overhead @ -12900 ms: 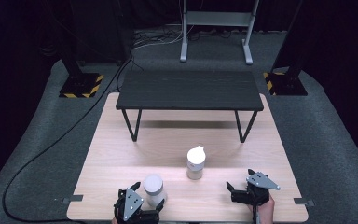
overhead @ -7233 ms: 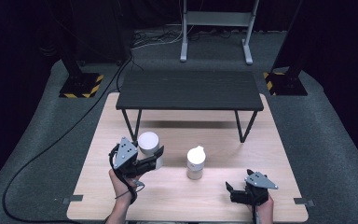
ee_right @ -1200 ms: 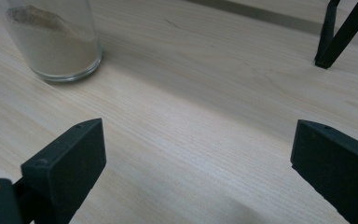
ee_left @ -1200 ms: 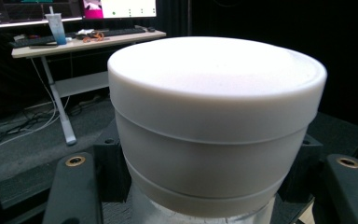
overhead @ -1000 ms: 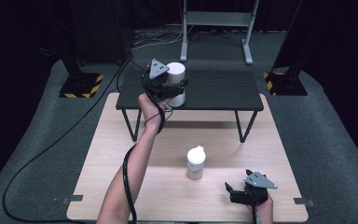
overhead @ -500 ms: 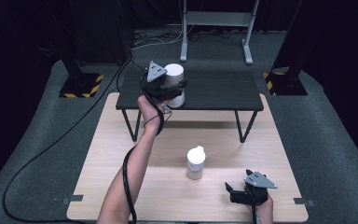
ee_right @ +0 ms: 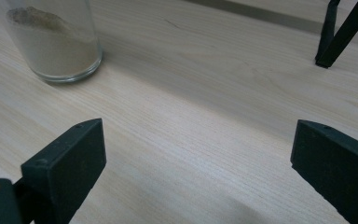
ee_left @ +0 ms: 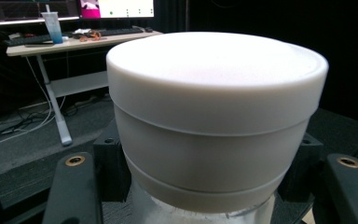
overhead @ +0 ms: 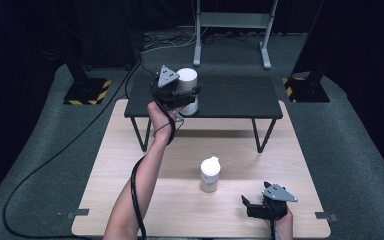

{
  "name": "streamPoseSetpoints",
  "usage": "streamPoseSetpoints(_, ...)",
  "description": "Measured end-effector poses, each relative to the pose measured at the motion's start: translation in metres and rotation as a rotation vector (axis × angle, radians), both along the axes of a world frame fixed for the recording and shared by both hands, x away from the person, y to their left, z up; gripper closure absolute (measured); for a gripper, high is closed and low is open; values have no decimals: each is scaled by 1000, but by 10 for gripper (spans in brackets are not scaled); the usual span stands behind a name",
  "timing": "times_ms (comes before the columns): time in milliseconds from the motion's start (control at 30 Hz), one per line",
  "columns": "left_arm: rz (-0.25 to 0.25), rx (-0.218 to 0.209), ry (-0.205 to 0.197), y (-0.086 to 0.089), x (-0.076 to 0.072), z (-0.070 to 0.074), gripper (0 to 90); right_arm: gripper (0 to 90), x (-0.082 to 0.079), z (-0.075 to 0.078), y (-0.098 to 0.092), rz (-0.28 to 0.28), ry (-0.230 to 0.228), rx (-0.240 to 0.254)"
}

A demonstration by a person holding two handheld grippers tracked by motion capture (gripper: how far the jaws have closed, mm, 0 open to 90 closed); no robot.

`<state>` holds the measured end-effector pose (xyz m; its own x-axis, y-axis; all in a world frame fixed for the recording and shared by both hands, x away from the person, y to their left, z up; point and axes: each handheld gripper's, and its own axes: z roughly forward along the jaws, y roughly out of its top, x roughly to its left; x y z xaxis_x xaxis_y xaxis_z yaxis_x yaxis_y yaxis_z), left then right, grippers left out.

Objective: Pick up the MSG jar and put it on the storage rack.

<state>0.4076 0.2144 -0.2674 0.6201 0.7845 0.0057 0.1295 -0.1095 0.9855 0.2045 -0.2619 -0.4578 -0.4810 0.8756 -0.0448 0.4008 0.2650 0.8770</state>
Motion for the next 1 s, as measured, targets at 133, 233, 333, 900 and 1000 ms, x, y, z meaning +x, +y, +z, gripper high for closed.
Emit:
streamPoseSetpoints(133,-6,5,2,1,1,1,348,25,0,0,0,-1,0,0)
streamPoseSetpoints(233,-14,27,3,2,1,3,342,25,0,0,0,0,1,0)
streamPoseSetpoints(333,-19,40,9,3,2,6,338,25,0,0,0,0,2,0)
streamPoseSetpoints(900,-35,168,29,5,-15,25,1,25,1,1,0,0,6,0)
streamPoseSetpoints(1000,-48,219,26,6,-25,28,1,25,1,0,0,1,6,2)
